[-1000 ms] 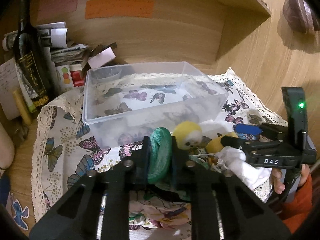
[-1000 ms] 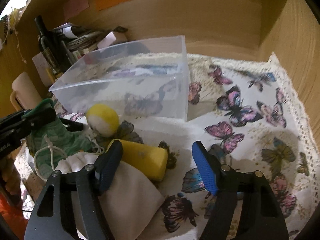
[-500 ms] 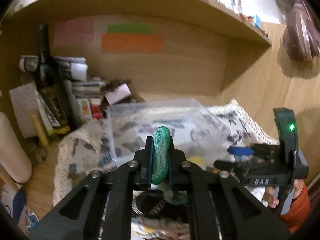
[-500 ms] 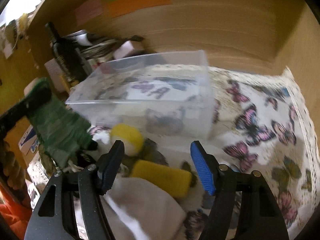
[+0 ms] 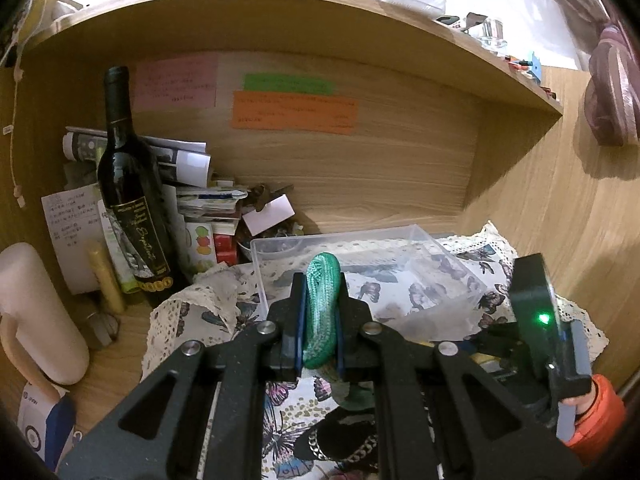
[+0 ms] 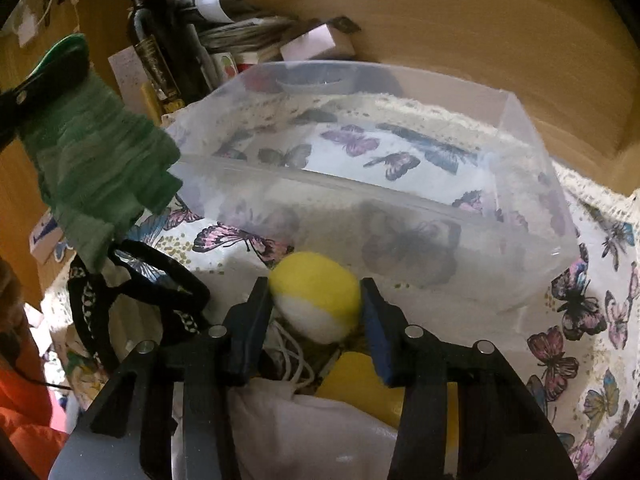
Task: Organize soft objects
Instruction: 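Grasp the green knitted piece with the left tool while the right tool reaches the yellow felt ball, then drop the green piece into the clear box with the left tool while the right drops the yellow ball in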
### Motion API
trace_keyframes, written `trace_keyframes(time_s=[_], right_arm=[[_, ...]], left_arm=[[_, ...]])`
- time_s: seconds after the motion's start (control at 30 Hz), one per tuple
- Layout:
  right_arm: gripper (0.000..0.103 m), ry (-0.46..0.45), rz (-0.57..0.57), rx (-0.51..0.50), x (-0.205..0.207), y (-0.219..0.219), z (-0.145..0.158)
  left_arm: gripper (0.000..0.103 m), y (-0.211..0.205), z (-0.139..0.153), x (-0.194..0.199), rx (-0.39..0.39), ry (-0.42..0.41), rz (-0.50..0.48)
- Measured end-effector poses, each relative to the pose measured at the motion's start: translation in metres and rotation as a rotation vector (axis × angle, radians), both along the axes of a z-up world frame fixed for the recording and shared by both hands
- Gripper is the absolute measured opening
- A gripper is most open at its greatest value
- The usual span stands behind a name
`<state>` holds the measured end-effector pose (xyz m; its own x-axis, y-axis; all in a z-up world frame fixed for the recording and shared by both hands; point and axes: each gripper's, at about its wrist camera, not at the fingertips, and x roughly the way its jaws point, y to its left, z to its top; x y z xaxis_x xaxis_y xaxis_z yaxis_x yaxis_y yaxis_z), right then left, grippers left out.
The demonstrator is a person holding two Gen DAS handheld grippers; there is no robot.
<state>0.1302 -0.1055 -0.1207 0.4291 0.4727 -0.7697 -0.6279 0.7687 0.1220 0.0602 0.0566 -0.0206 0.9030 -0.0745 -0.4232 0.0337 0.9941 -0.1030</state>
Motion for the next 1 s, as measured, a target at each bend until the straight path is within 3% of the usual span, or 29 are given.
trace_keyframes(time_s=[0.2,0.63,0.83,1.0], right_arm=[[0.041,-0.075,-0.018,0.007,-0.012,-0.012,0.017],[0.041,-0.273,-0.117,0.152,-0.011,-0.048,0.089],[0.041,-0.278,-0.151,0.134,0.015,-0.042,0.092],[0.041,-0.230,-0.151,0.084,0.037,-0.028,0.075]], left_arm=[[0.011,0.003,0.010,0.006,-0.008,-0.024,-0.002],[0.011,-0.005,0.046,0.038,0.020,-0.120,0.018],[0.011,-0.018,0.033,0.076,0.069,-0.058,0.008],[0.011,-0.027,0.008,0.115,0.066,0.085,-0.062]])
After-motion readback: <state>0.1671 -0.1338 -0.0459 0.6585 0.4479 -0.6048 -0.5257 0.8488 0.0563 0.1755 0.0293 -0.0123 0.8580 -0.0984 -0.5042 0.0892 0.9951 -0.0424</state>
